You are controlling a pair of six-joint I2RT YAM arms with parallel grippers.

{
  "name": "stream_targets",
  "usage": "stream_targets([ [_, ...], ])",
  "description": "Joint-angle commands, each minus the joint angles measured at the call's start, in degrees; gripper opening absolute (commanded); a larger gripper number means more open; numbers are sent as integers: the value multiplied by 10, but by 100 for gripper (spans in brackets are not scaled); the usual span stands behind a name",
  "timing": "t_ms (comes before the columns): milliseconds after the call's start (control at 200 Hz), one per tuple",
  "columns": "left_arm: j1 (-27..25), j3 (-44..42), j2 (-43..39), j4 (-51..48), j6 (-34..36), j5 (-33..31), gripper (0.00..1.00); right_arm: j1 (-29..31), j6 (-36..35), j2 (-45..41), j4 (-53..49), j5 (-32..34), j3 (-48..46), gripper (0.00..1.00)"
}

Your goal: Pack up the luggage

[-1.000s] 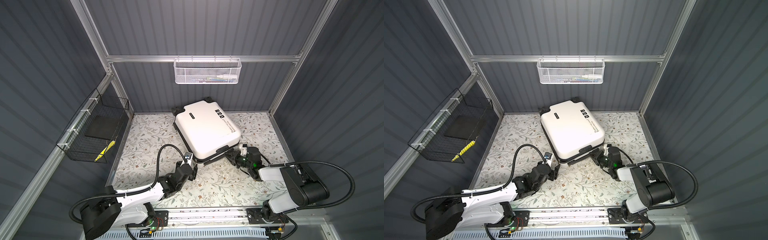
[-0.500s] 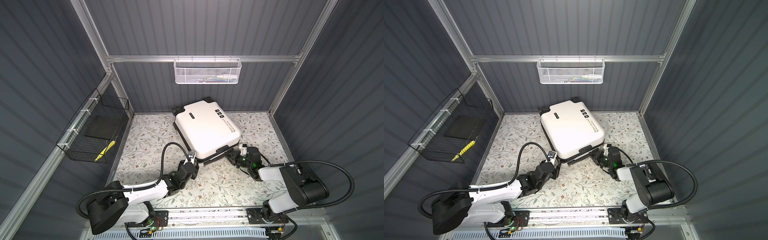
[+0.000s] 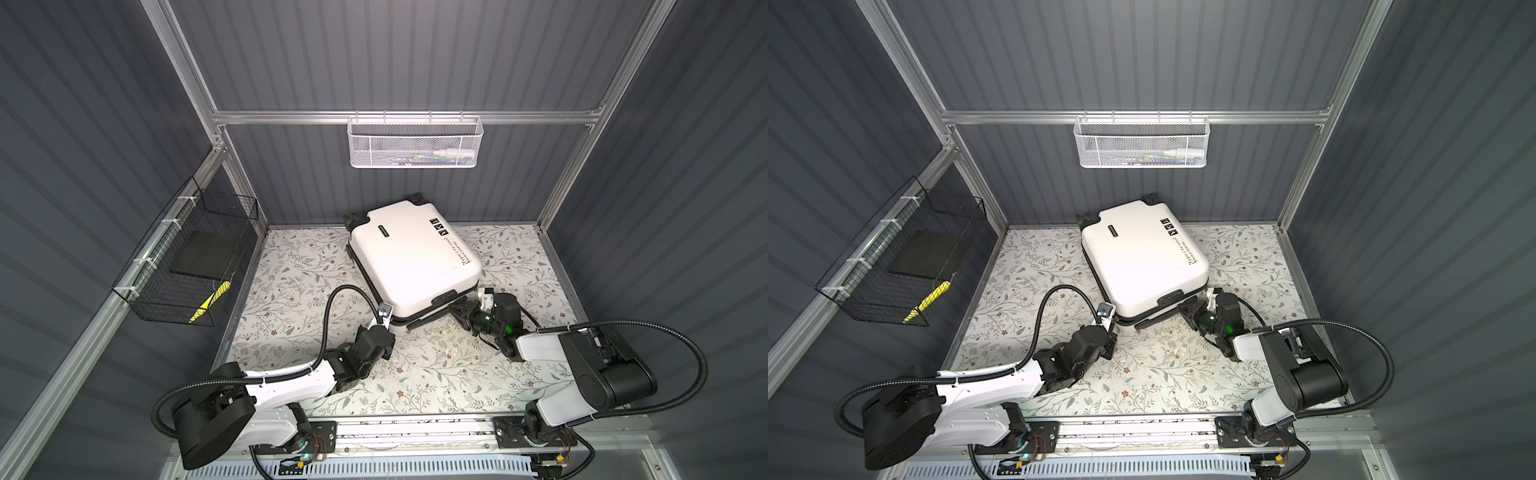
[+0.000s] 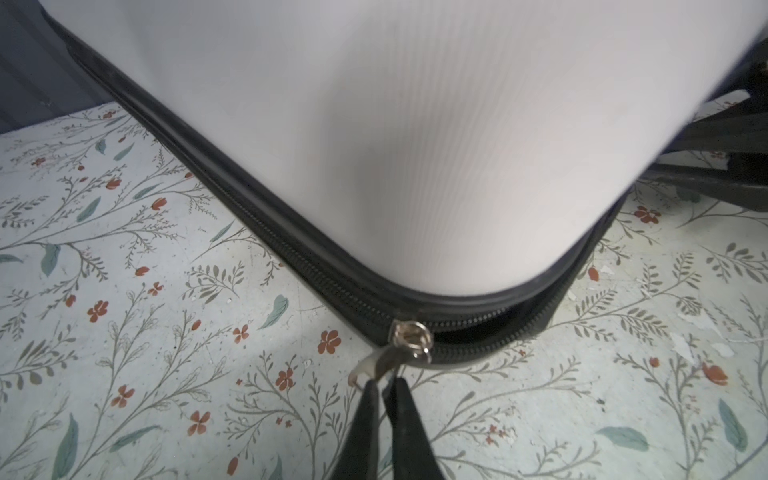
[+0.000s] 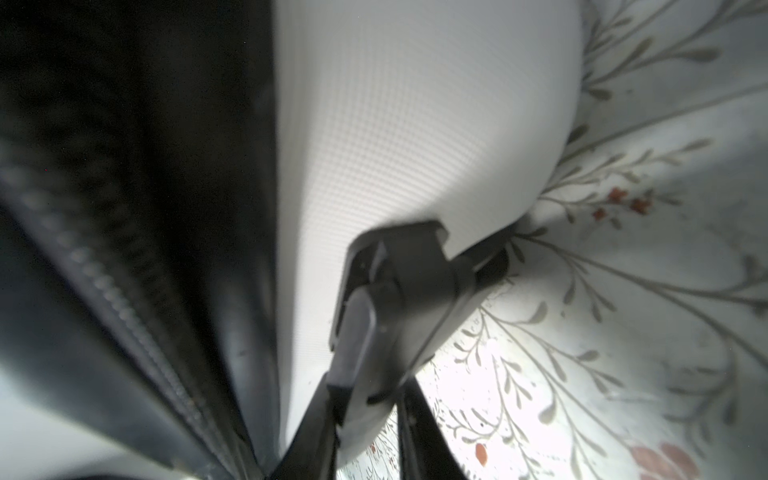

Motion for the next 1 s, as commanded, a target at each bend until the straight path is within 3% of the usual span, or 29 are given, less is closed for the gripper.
stream_targets([
  [0,1,4,-22,3,8,16,2,5,-17,14,-2,6,9,2],
  [365,1,-5,-41,-5,2,43,0,6,-17,18,-3,6,13,0],
  [460,1,-8,-42,-8,-1,29,31,6,-17,18,-3,5,15,0],
  [555,1,-10,-37,-7,-1,19,47,8,-17,18,-3,6,17,0],
  [735,1,-8,-11,-1,-8,7,56,11,-17,22,-4,4,22,0],
  [995,0,-24,-1,23,-23,-56,58,14,-17,28,-2,1,22,0],
])
